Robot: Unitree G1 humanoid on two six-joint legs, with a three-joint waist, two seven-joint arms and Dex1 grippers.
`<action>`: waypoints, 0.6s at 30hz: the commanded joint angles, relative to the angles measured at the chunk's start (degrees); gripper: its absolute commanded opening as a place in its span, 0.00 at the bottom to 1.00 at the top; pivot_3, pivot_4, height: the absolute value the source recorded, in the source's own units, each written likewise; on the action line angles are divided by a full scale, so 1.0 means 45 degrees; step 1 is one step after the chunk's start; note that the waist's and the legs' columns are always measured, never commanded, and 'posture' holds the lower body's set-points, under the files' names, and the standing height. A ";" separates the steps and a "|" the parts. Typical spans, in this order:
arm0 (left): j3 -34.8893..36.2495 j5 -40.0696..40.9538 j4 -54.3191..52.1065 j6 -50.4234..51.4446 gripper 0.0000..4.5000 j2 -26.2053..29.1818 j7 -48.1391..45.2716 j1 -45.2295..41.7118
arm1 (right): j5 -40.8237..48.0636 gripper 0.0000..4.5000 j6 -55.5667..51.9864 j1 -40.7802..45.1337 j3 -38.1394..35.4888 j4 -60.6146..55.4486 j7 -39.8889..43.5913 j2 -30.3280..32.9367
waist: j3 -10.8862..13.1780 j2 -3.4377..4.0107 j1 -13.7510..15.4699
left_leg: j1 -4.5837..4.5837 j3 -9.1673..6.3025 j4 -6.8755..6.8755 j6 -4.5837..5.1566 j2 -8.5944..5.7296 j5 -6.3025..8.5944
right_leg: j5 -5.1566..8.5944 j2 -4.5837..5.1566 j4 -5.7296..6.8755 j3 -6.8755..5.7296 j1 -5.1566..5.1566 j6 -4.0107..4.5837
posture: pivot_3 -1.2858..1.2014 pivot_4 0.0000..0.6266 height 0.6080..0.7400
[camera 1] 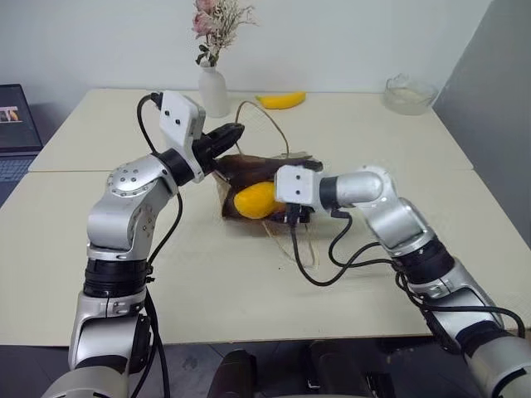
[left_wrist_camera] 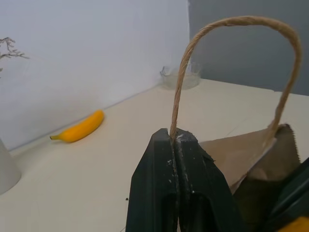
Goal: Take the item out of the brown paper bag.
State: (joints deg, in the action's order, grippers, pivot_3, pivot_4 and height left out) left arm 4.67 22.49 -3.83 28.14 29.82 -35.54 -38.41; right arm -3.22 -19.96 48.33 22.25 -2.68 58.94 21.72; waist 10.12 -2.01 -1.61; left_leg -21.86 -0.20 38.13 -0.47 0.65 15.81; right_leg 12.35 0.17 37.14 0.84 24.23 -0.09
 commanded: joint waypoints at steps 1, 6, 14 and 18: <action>-0.0078 -0.0346 0.0125 -0.0483 0.00 -0.0023 0.0031 -0.0392 | 0.2315 0.71 -0.1668 0.0386 -0.1872 -0.1533 0.0441 -0.0028 | 0.0000 0.0000 0.0004 | 0.0000 -0.0003 0.0000 0.0000 0.0002 0.0000 | 0.0000 0.0000 0.0002 -0.0003 0.0000 0.0001 | 0.52 0.24 1.00; -0.0320 -0.0926 0.1625 -0.1340 0.00 -0.0138 -0.0243 -0.1012 | 0.2944 0.71 -0.2443 0.0587 -0.3788 -0.1499 -0.0688 0.0919 | 0.0001 0.0001 0.0061 | -0.0002 -0.0005 0.0003 0.0000 -0.0006 0.0000 | -0.0001 0.0006 0.0002 -0.0007 -0.0003 0.0003 | 0.52 0.24 1.00; -0.0536 -0.1515 0.3795 -0.2523 0.00 -0.0273 -0.0863 -0.2165 | -0.0328 0.71 0.0234 -0.0626 -0.2636 0.1221 -0.2043 0.3908 | 0.0001 -0.0001 0.0067 | -0.0011 0.0050 -0.0009 0.0003 -0.0015 0.0002 | 0.0007 0.0008 -0.0029 0.0009 0.0001 -0.0011 | 0.52 0.24 1.00; -0.0576 -0.1604 0.3935 -0.2657 0.00 -0.0411 -0.1029 -0.2246 | -0.1537 0.71 0.1326 -0.1828 -0.1822 0.2472 -0.2356 0.4614 | 0.0003 -0.0003 0.0032 | -0.0016 0.0071 -0.0021 0.0004 -0.0012 0.0002 | 0.0010 0.0008 -0.0031 0.0029 0.0016 -0.0017 | 0.52 0.24 1.00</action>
State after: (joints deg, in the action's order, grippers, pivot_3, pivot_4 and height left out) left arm 2.09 15.37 15.10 17.35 28.00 -39.65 -47.11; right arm -8.64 -16.43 40.38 14.18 8.76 49.03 41.95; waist 10.13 -2.02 -1.47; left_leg -21.94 0.11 38.02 -0.46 0.60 15.82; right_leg 12.39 0.21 37.01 0.97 24.31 -0.16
